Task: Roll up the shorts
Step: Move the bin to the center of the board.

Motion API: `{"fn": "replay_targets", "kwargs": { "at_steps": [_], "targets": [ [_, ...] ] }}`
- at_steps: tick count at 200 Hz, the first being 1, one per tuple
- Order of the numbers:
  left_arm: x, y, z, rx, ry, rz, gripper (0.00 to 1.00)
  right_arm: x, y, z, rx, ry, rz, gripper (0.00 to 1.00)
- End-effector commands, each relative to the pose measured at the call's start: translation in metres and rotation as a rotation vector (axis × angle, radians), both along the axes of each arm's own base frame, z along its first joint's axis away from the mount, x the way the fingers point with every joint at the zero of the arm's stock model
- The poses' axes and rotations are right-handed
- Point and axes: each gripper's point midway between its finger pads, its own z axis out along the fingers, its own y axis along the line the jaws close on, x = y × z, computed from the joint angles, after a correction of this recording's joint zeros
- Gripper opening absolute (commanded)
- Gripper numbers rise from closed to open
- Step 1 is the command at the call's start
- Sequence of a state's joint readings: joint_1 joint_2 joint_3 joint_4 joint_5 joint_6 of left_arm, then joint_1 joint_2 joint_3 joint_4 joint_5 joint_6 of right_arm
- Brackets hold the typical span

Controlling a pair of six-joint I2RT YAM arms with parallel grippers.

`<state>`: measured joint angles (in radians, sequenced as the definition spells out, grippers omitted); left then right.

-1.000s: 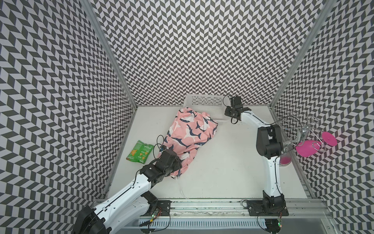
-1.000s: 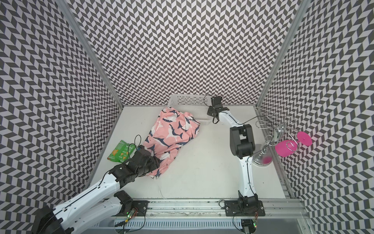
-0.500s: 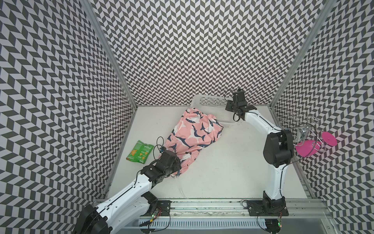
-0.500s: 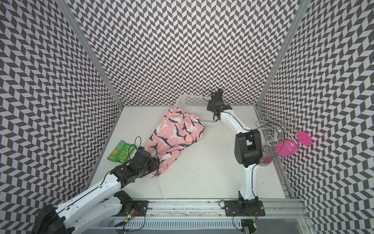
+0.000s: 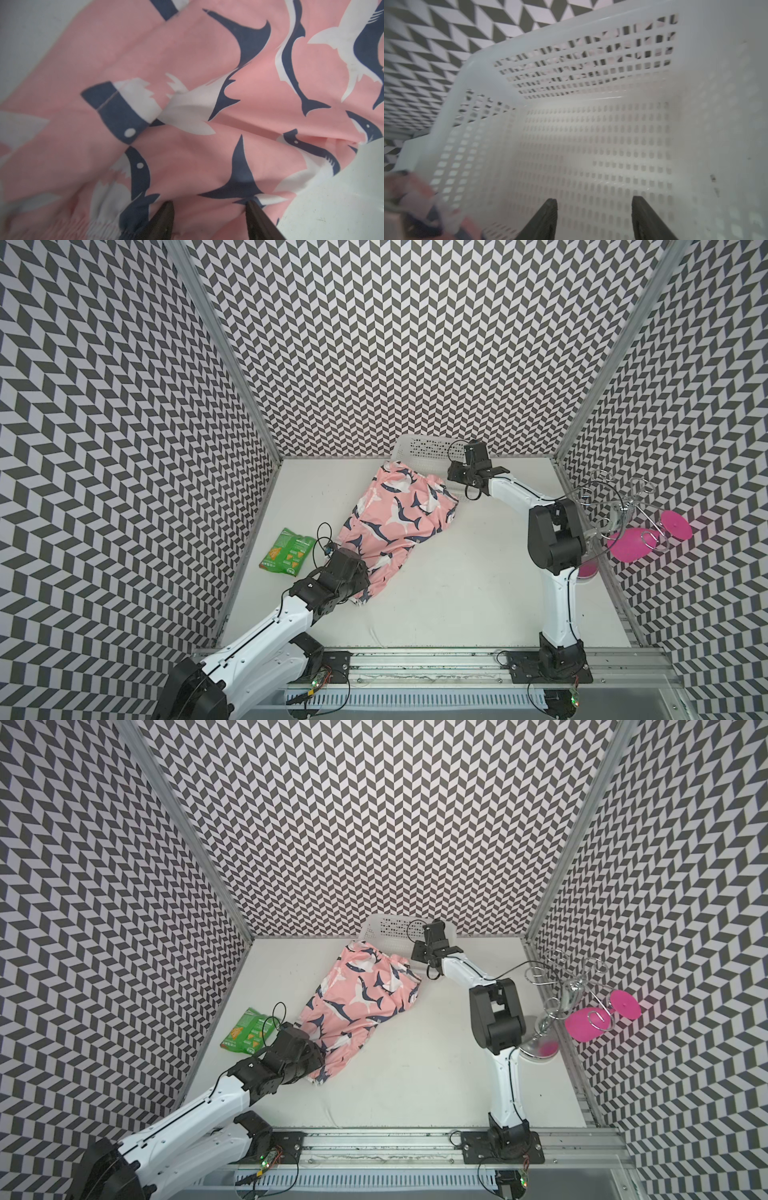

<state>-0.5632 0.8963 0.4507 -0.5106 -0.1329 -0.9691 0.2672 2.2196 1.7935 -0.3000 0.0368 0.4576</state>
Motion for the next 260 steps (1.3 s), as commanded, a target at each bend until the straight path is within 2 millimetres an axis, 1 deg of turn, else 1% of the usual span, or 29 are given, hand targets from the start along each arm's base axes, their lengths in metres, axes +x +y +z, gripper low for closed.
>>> {"fn": "replay_targets", "kwargs": {
  "at_steps": [1,14,22,35,55,66,75,80,95,97,98,103,104,109,110,111,114,117,123,124,127,137,162,167,180,194,213,237,260],
  "targets": [
    [-0.003,0.004,-0.003,-0.004,0.008,0.021,0.6,0.023,-0.047,0.007,-0.04,-0.014,-0.136,0.61],
    [-0.003,0.006,-0.004,-0.004,0.007,0.027,0.6,0.029,-0.07,0.008,-0.088,-0.007,-0.198,0.61],
    [-0.004,0.007,-0.004,-0.003,0.008,0.03,0.6,0.031,-0.084,0.014,-0.12,-0.013,-0.245,0.61],
    [-0.005,0.009,-0.005,-0.002,0.01,0.033,0.6,0.032,-0.099,0.023,-0.152,-0.029,-0.298,0.62],
    [-0.006,0.01,-0.005,-0.005,0.011,0.042,0.6,0.031,-0.112,0.036,-0.186,-0.057,-0.341,0.62],
    [-0.005,0.01,-0.004,-0.007,0.008,0.043,0.6,0.03,-0.11,0.042,-0.188,-0.065,-0.328,0.62],
    [-0.005,0.01,-0.005,-0.007,0.008,0.042,0.6,0.03,-0.102,0.048,-0.169,-0.072,-0.287,0.62],
    [-0.005,0.01,-0.005,-0.01,0.006,0.042,0.6,0.029,-0.093,0.052,-0.159,-0.079,-0.256,0.62],
    [-0.005,0.009,-0.007,-0.016,0.009,0.045,0.6,0.026,-0.061,0.065,-0.152,-0.106,-0.165,0.62],
    [-0.005,0.009,-0.008,-0.015,0.01,0.044,0.6,0.025,-0.054,0.067,-0.15,-0.111,-0.148,0.62],
    [-0.005,0.01,-0.008,-0.017,0.01,0.045,0.6,0.025,-0.054,0.067,-0.15,-0.111,-0.148,0.62],
    [-0.005,0.009,-0.009,-0.018,0.012,0.045,0.6,0.023,-0.037,0.075,-0.142,-0.131,-0.099,0.63],
    [-0.005,0.009,-0.009,-0.017,0.012,0.045,0.6,0.023,-0.037,0.075,-0.142,-0.131,-0.099,0.63],
    [-0.006,0.01,-0.009,-0.017,0.014,0.046,0.6,0.02,-0.018,0.08,-0.13,-0.146,-0.042,0.64],
    [-0.006,0.009,-0.009,-0.019,0.014,0.046,0.6,0.02,-0.018,0.08,-0.13,-0.146,-0.042,0.64],
    [-0.006,0.009,-0.009,-0.02,0.014,0.046,0.6,0.018,-0.012,0.082,-0.126,-0.152,-0.027,0.64],
    [-0.006,0.009,-0.01,-0.02,0.014,0.046,0.6,0.017,-0.006,0.084,-0.122,-0.157,-0.015,0.64],
    [-0.006,0.009,-0.01,-0.021,0.016,0.046,0.6,0.014,0.007,0.087,-0.116,-0.17,0.013,0.65],
    [-0.006,0.009,-0.01,-0.025,0.014,0.046,0.6,0.011,0.024,0.092,-0.101,-0.192,0.055,0.66],
    [-0.006,0.009,-0.01,-0.026,0.013,0.046,0.6,0.011,0.024,0.092,-0.101,-0.192,0.055,0.66],
    [-0.007,0.009,-0.01,-0.027,0.014,0.046,0.6,0.008,0.037,0.096,-0.082,-0.203,0.089,0.67],
    [-0.007,0.009,-0.01,-0.031,0.011,0.047,0.61,0.002,0.063,0.103,-0.025,-0.221,0.15,0.69],
    [-0.008,0.01,-0.009,-0.034,0.007,0.046,0.61,-0.005,0.117,0.109,0.145,-0.218,0.29,0.72],
    [-0.009,0.01,-0.009,-0.034,0.005,0.046,0.61,-0.005,0.127,0.108,0.18,-0.209,0.32,0.8],
    [-0.01,0.011,-0.009,-0.033,0.005,0.044,0.61,-0.007,0.149,0.102,0.266,-0.178,0.379,0.8],
    [-0.01,0.011,-0.009,-0.037,-0.001,0.045,0.61,-0.006,0.165,0.093,0.308,-0.15,0.403,0.79],
    [-0.01,0.01,-0.008,-0.039,-0.003,0.041,0.61,-0.006,0.182,0.08,0.303,-0.13,0.409,0.77],
    [-0.01,0.009,-0.008,-0.039,0.0,0.034,0.61,0.0,0.189,0.059,0.307,-0.101,0.384,0.74],
    [-0.01,0.008,-0.009,-0.041,0.002,0.028,0.61,0.009,0.191,0.044,0.246,-0.095,0.348,0.74]
  ]
}}
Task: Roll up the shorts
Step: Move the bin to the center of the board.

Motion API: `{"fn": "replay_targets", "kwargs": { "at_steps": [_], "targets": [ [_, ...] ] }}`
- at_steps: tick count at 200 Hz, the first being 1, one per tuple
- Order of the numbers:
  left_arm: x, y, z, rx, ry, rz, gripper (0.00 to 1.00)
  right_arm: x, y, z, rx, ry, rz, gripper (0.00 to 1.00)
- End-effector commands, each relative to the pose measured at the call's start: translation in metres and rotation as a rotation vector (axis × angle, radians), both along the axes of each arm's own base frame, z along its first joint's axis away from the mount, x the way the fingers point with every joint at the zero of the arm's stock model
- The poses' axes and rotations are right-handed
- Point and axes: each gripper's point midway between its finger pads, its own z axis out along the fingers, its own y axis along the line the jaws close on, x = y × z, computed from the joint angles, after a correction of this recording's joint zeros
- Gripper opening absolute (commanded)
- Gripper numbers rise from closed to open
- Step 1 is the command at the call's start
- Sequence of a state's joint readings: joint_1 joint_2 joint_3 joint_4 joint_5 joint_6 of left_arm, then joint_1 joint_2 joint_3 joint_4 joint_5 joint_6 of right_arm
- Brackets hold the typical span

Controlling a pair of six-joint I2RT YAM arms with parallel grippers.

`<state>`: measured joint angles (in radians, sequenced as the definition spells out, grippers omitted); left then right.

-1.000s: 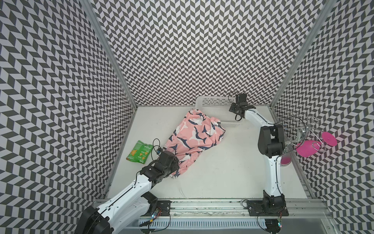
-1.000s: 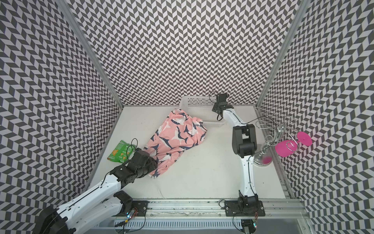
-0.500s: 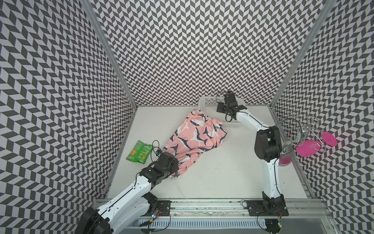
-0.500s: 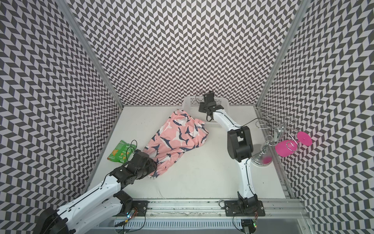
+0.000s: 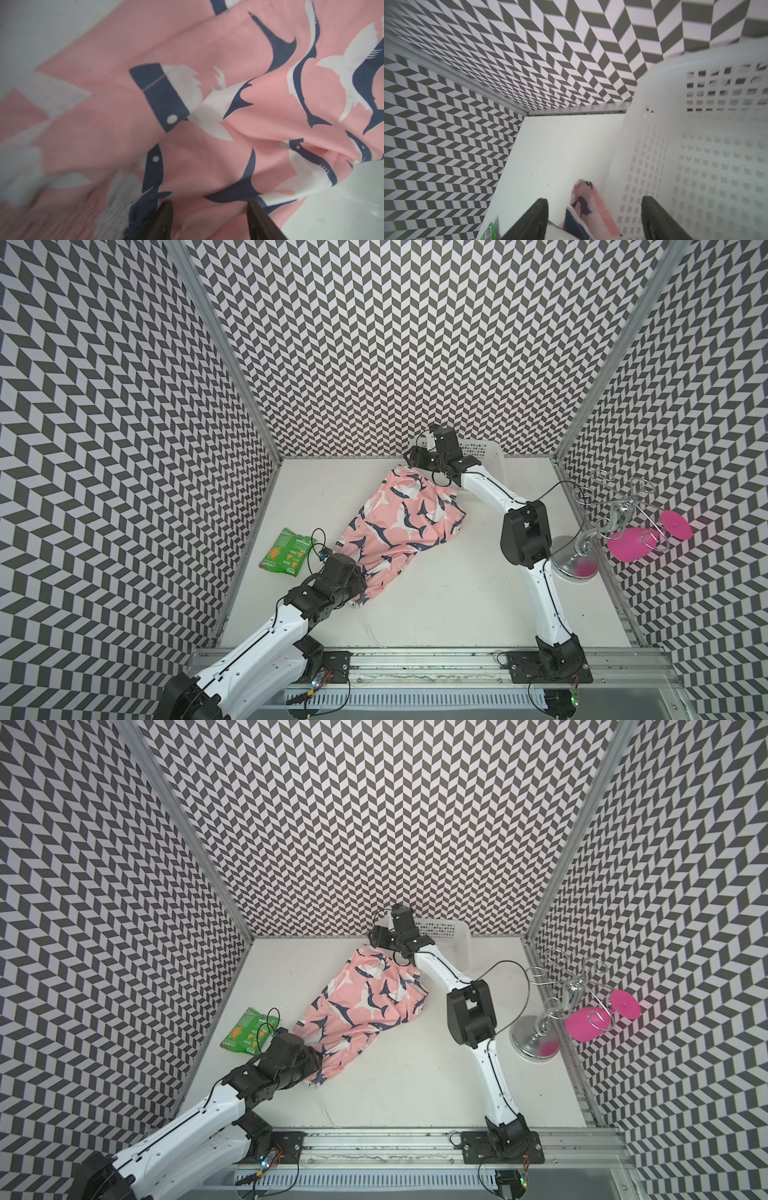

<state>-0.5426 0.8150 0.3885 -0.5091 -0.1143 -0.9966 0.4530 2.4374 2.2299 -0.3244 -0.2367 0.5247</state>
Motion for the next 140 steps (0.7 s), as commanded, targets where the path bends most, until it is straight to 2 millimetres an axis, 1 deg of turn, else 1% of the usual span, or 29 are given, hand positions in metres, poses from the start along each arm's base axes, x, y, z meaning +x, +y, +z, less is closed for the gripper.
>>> {"fn": "replay_targets", "kwargs": {
  "at_steps": [1,14,24,47,59,71,89,108,120,140],
  "targets": [
    [-0.001,0.0,-0.002,-0.002,0.006,-0.005,0.61,0.005,0.012,-0.014,-0.025,0.005,-0.02,0.74],
    [-0.002,0.0,-0.002,-0.003,0.006,-0.005,0.61,0.007,0.013,-0.022,-0.033,0.02,-0.027,0.74],
    [-0.001,0.0,-0.001,-0.004,0.002,-0.006,0.61,0.008,0.011,-0.033,-0.051,0.039,-0.041,0.75],
    [-0.001,0.0,0.0,-0.006,-0.002,-0.012,0.62,0.011,-0.004,-0.051,-0.108,0.072,-0.106,0.74],
    [-0.001,-0.001,0.0,-0.006,-0.002,-0.018,0.62,0.012,-0.014,-0.055,-0.129,0.086,-0.142,0.73],
    [0.0,-0.001,0.0,-0.004,-0.003,-0.018,0.62,0.015,-0.029,-0.056,-0.146,0.093,-0.181,0.7],
    [0.0,-0.002,0.0,-0.002,-0.004,-0.022,0.62,0.021,-0.06,-0.056,-0.16,0.106,-0.25,0.67],
    [0.0,-0.001,-0.001,0.004,0.001,-0.019,0.62,0.026,-0.092,-0.055,-0.173,0.113,-0.29,0.66],
    [0.0,0.0,-0.003,0.009,0.008,-0.017,0.62,0.03,-0.109,-0.049,-0.185,0.104,-0.312,0.66],
    [0.0,0.001,-0.005,0.012,0.016,-0.011,0.62,0.034,-0.13,-0.038,-0.212,0.08,-0.327,0.69]
  ]
}}
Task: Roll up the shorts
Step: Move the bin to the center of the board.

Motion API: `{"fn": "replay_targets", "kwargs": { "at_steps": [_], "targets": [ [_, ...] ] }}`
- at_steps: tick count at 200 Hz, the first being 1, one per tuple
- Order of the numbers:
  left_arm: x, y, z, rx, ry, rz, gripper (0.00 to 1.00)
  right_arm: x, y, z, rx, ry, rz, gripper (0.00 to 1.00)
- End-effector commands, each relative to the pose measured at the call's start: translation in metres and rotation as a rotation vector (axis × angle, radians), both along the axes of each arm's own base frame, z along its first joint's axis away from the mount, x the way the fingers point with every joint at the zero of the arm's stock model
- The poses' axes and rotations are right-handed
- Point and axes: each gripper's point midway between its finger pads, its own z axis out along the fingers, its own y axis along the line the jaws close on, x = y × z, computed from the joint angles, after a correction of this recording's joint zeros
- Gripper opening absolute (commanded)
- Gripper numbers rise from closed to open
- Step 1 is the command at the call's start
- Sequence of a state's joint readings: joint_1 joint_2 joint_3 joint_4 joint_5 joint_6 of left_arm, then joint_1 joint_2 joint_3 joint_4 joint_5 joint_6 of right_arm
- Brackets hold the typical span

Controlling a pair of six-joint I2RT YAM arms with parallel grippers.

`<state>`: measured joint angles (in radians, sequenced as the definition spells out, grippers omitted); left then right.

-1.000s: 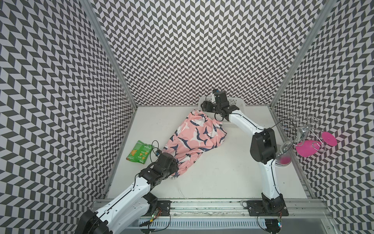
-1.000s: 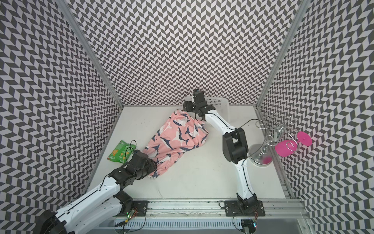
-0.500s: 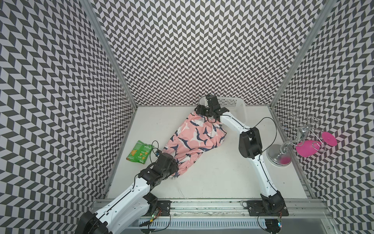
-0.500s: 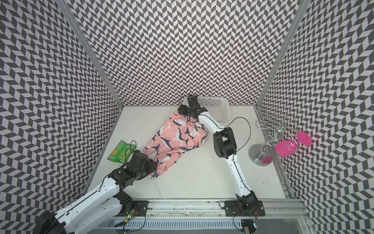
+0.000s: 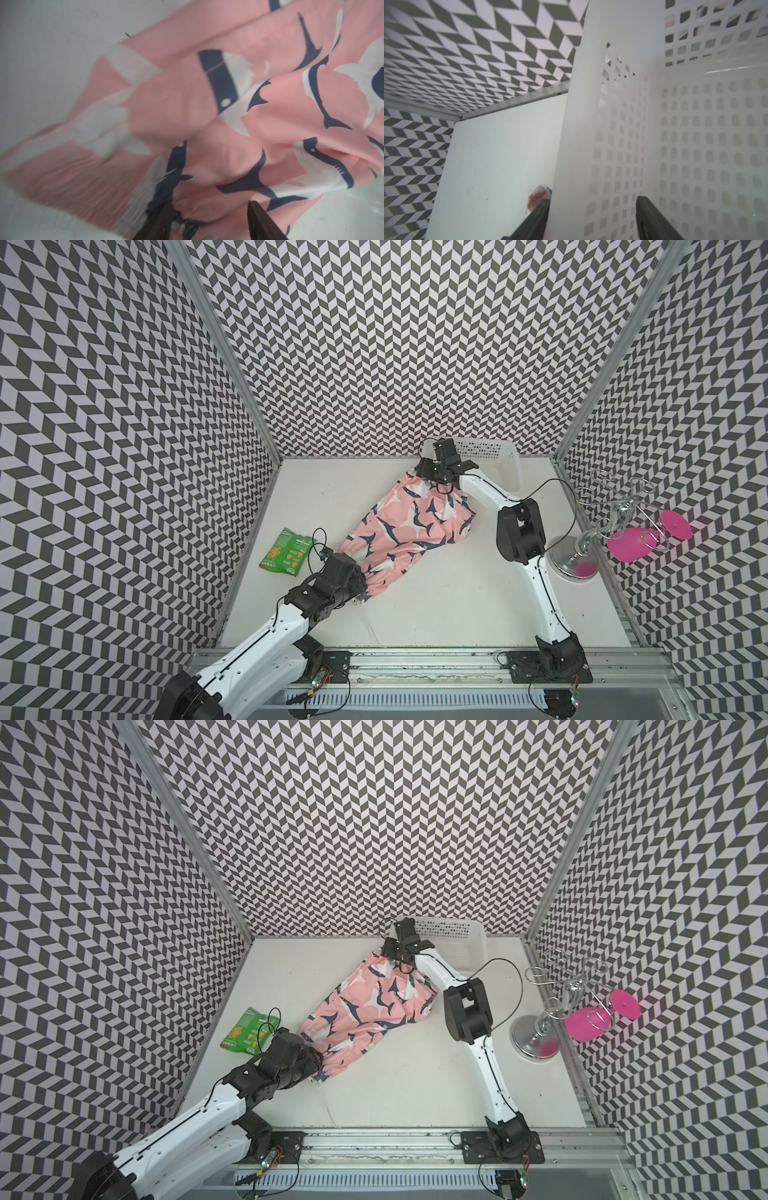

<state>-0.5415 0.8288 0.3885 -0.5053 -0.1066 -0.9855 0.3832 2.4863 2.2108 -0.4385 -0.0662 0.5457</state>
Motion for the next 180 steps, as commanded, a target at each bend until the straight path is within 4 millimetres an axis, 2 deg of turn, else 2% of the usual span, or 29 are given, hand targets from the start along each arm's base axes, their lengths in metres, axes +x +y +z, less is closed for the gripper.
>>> {"fn": "replay_targets", "kwargs": {
  "at_steps": [1,35,51,69,86,119,135,150,159,166,180],
  "targets": [
    [0.001,0.002,-0.002,0.006,0.007,0.001,0.62,0.015,-0.057,0.028,-0.076,-0.055,-0.1,0.69],
    [0.001,0.003,-0.004,0.009,0.014,0.013,0.62,0.018,-0.086,0.041,-0.108,-0.067,-0.127,0.74],
    [0.001,0.004,-0.004,0.007,0.011,0.016,0.62,0.015,-0.085,0.051,-0.127,-0.084,-0.1,0.76],
    [0.005,0.004,0.005,0.008,-0.011,0.019,0.66,0.006,-0.073,0.067,-0.141,-0.11,-0.047,0.77],
    [0.013,-0.001,0.022,-0.016,-0.071,0.008,0.72,-0.006,-0.064,0.087,-0.145,-0.147,-0.01,0.78],
    [0.029,-0.015,0.055,-0.096,-0.223,-0.039,0.87,-0.026,-0.063,0.138,-0.141,-0.236,0.02,0.79],
    [0.034,-0.025,0.059,-0.139,-0.261,-0.065,0.9,-0.046,-0.057,0.155,-0.122,-0.241,0.075,0.79],
    [0.04,-0.035,0.053,-0.175,-0.262,-0.085,0.9,-0.076,-0.05,0.158,-0.097,-0.23,0.12,0.78],
    [0.043,-0.041,0.049,-0.198,-0.259,-0.095,0.9,-0.097,-0.045,0.15,-0.073,-0.234,0.139,0.78],
    [0.045,-0.044,0.043,-0.203,-0.246,-0.094,0.9,-0.114,-0.041,0.156,-0.046,-0.271,0.151,0.78],
    [0.05,-0.048,0.033,-0.196,-0.215,-0.095,0.88,-0.144,-0.038,0.15,-0.026,-0.305,0.161,0.77]
  ]
}}
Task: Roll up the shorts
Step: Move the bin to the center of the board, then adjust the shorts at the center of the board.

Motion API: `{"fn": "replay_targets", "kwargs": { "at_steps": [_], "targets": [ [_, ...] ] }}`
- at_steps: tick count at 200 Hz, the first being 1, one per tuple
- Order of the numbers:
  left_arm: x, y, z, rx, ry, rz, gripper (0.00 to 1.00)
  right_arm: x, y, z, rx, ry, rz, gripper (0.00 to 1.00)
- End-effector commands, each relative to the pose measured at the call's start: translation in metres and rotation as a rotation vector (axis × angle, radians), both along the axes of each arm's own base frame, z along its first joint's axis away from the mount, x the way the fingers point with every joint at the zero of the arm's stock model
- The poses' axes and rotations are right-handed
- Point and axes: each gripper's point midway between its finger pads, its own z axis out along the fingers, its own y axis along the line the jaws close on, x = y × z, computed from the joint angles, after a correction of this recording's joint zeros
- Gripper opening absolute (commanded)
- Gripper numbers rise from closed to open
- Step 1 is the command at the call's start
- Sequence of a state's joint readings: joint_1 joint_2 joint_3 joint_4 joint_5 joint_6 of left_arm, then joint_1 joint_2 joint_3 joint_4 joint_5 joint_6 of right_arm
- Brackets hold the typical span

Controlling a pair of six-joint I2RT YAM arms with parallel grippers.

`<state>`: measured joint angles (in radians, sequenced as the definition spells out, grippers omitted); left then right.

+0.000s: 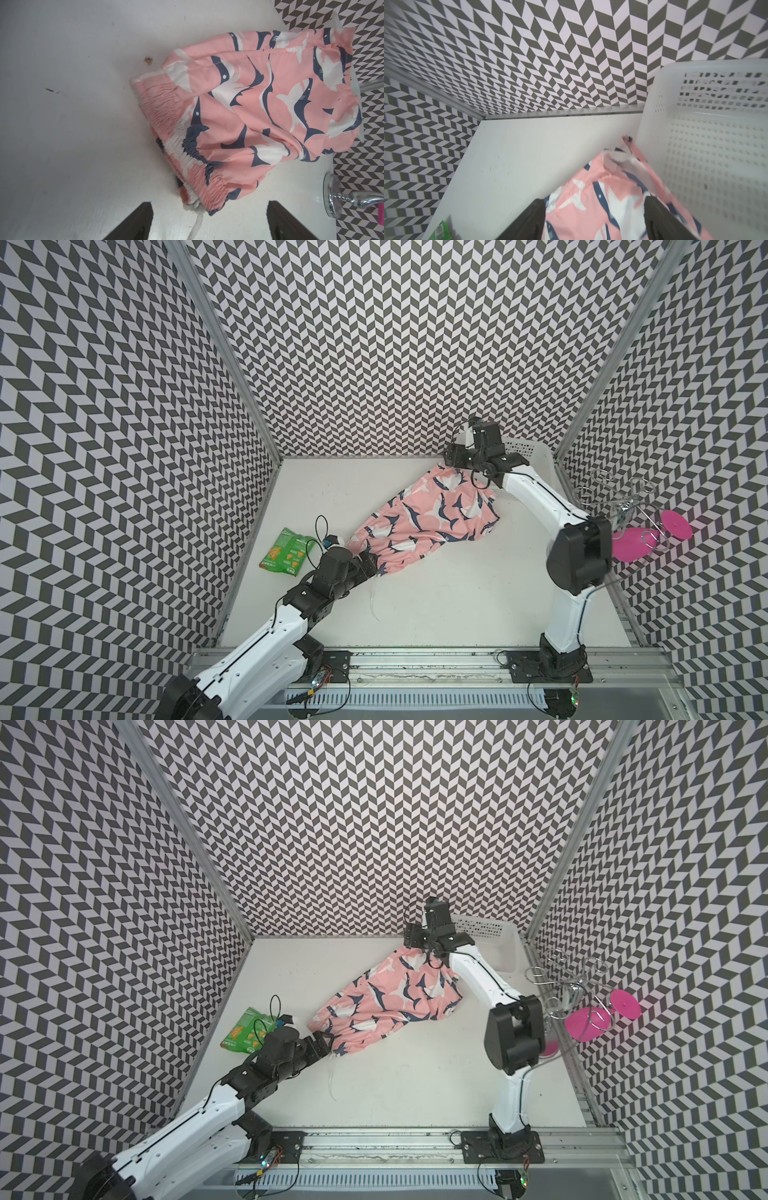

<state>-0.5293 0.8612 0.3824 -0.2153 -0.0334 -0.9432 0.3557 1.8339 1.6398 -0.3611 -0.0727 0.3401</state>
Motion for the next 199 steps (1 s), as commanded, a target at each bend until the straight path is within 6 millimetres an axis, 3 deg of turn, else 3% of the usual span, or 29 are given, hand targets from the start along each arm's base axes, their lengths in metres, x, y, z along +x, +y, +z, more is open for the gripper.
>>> {"fn": "replay_targets", "kwargs": {
  "at_steps": [1,32,63,87,115,163,191,199],
  "targets": [
    [0.012,-0.014,-0.005,-0.044,-0.012,-0.029,0.88,-0.043,0.019,0.003,0.059,-0.08,0.074,0.77],
    [0.016,-0.015,-0.025,0.002,0.038,-0.033,0.78,-0.103,0.042,-0.035,0.096,0.006,0.216,0.74],
    [0.021,-0.011,-0.038,0.046,0.047,-0.021,0.63,-0.143,0.054,-0.1,0.091,0.143,0.287,0.69],
    [0.025,-0.005,-0.045,0.11,0.074,-0.014,0.37,-0.152,0.051,-0.129,0.081,0.195,0.286,0.67],
    [0.022,0.017,-0.048,0.183,0.131,0.04,0.02,-0.154,0.049,-0.138,0.049,0.205,0.288,0.67],
    [0.003,0.055,0.01,0.241,0.129,0.137,0.0,-0.155,0.048,-0.124,0.014,0.165,0.276,0.67],
    [-0.004,0.063,0.015,0.239,0.141,0.171,0.0,-0.157,0.053,-0.118,0.022,0.155,0.279,0.68],
    [-0.004,0.065,0.013,0.239,0.164,0.193,0.09,-0.156,0.053,-0.117,0.017,0.156,0.279,0.68]
  ]
}}
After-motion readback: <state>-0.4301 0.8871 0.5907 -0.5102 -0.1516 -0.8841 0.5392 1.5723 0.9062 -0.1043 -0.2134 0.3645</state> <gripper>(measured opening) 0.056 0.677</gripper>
